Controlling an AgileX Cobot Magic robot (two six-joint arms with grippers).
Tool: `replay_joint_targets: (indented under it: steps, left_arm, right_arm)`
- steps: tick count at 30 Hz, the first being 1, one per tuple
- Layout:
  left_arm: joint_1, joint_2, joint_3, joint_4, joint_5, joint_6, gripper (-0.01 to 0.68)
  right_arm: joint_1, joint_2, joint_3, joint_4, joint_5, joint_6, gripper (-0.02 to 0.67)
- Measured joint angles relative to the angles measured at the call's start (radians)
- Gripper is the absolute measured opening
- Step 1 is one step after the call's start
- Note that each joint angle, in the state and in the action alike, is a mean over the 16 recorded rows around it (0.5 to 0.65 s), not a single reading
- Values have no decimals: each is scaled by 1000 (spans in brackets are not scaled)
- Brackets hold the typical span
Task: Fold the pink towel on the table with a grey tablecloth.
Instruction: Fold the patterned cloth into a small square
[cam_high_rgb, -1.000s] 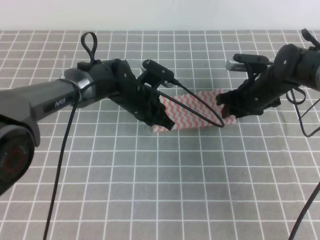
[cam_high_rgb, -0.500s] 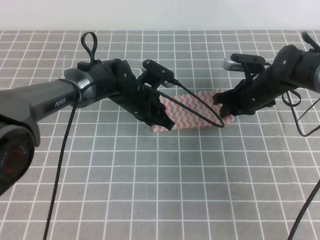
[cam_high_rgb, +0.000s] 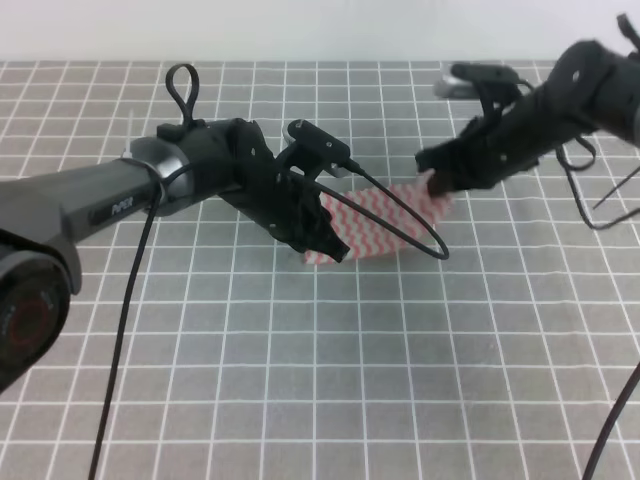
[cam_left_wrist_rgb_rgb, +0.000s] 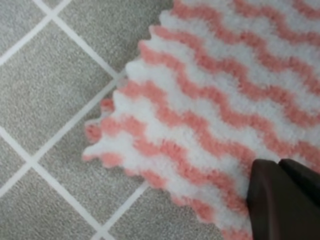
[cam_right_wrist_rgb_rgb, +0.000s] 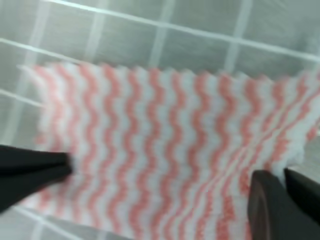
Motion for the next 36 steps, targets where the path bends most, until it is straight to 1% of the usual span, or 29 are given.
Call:
replay_joint_targets:
  steps: [9,17,26,36]
  left_arm:
    - [6,-71,-10,0,-1,-1,0]
    - [27,-167,-17,1,13,-2,0]
    - [48,-259,-17,-3,71,-9,0]
    - [51,-306,-17,-7,118,-16,0]
  right_arm:
    - [10,0,-50,90,48,-71,-16]
    - [35,1,-51,109,49,-94,-15]
    - [84,3,-51,129,38,-113,-15]
    - [153,12,-51,154,-4,-119,-16]
